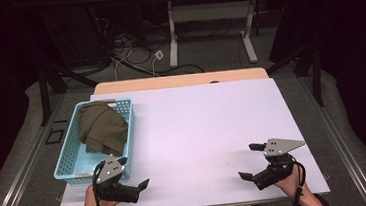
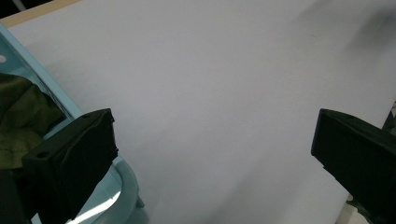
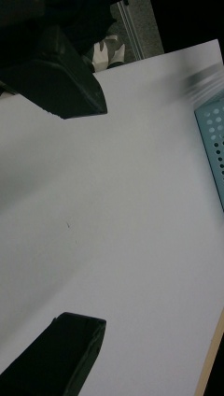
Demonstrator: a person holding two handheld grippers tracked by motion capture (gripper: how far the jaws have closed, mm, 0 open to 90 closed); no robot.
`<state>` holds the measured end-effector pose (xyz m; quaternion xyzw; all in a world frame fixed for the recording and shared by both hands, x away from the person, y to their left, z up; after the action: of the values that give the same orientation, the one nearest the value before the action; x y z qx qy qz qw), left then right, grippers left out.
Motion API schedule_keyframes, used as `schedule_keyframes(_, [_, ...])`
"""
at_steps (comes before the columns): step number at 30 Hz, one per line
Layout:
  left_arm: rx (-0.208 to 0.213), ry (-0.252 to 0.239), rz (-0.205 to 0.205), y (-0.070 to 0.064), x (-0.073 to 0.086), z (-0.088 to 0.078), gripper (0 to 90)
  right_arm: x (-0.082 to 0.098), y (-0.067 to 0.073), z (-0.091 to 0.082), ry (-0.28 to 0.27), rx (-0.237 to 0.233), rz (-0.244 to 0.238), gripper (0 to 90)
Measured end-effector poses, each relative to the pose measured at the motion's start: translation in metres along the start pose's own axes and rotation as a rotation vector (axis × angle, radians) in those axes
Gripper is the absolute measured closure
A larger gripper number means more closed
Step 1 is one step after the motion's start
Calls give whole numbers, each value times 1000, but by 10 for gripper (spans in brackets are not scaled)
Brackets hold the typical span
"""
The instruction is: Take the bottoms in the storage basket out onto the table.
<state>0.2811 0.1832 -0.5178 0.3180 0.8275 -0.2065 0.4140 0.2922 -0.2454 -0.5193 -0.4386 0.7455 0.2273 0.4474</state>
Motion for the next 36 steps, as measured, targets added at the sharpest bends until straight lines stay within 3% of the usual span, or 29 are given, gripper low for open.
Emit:
schedule_keyframes(13, [-8, -7, 4, 1, -4, -2, 0, 0, 0, 2, 6, -3, 1, 3])
schedule_keyframes(22, [-47, -6, 20, 1, -11, 1, 0, 1, 0, 3, 11, -5, 3, 3])
schedule_keyframes(30, [-45, -8, 22, -1, -19, 1, 0, 1, 0, 4, 14, -11, 9, 2])
schedule_keyframes(36, [-60, -14, 21, 5, -26, -5, 0, 1, 0, 5, 18, -13, 6, 3])
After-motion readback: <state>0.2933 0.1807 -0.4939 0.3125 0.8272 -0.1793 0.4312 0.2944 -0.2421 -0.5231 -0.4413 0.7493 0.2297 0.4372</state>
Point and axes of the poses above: each handheld gripper's, and its own axes: z roughly forward along the jaws, x roughly out of its underside, y roughly to its left, the point moved 3 cm from there along z, roughly forward along the jaws, and after that the axes turned 6 degrees about -z, right-handed, at the moved point
